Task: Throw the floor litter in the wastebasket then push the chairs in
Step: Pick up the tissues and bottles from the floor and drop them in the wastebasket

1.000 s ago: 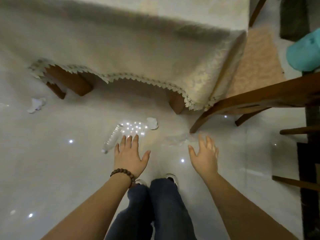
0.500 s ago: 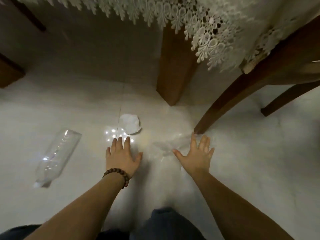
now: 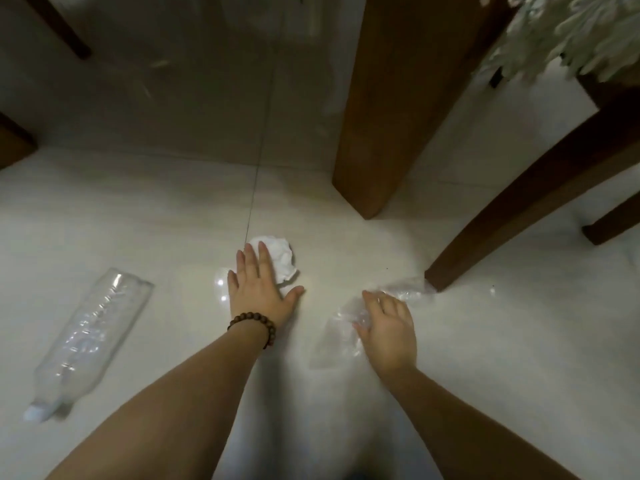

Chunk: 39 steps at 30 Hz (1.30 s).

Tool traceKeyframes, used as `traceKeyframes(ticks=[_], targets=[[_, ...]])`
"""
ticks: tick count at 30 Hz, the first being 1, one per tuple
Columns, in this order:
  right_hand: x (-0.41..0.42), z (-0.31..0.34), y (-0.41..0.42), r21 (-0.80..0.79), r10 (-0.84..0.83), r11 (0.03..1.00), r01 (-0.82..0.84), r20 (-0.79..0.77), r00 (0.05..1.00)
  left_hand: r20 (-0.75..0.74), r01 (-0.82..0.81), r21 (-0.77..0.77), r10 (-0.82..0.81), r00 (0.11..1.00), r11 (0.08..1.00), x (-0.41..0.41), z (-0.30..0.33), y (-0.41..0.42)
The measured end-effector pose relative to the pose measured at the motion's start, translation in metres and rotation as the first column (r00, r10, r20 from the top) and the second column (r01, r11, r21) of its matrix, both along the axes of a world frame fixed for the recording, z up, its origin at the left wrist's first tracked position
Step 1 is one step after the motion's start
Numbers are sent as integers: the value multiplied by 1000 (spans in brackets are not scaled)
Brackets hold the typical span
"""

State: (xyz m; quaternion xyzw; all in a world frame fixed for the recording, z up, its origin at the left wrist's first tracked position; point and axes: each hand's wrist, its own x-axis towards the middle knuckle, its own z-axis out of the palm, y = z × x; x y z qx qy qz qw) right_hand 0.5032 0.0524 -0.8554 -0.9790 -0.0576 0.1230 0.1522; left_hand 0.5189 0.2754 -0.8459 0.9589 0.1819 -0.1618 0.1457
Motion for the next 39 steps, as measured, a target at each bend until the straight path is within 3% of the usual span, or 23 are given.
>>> traceKeyframes(ticks=[9, 15, 20, 25, 32, 39], targets=[[30, 36, 10, 104, 68, 993, -65, -26, 997, 202, -44, -125, 69, 977, 991, 19, -5, 8], [42, 102, 25, 161, 50, 986, -47, -14, 999, 239, -95, -162, 132, 962, 982, 11, 62, 12], [36, 227, 52, 209, 96, 973, -98, 22, 995, 266, -180, -206, 232, 936, 962, -9, 196, 26], [25, 383, 94, 258, 173, 950, -177, 40, 984, 339, -276, -357, 400, 852, 892, -57, 362, 58], [-10, 606, 156, 304, 367, 877, -372, 76, 927, 374, -480, -349, 589, 716, 805, -161, 600, 108], [-58, 732, 221, 327, 535, 774, -542, 119, 837, 424, -672, -290, 721, 548, 682, -258, 729, 150]])
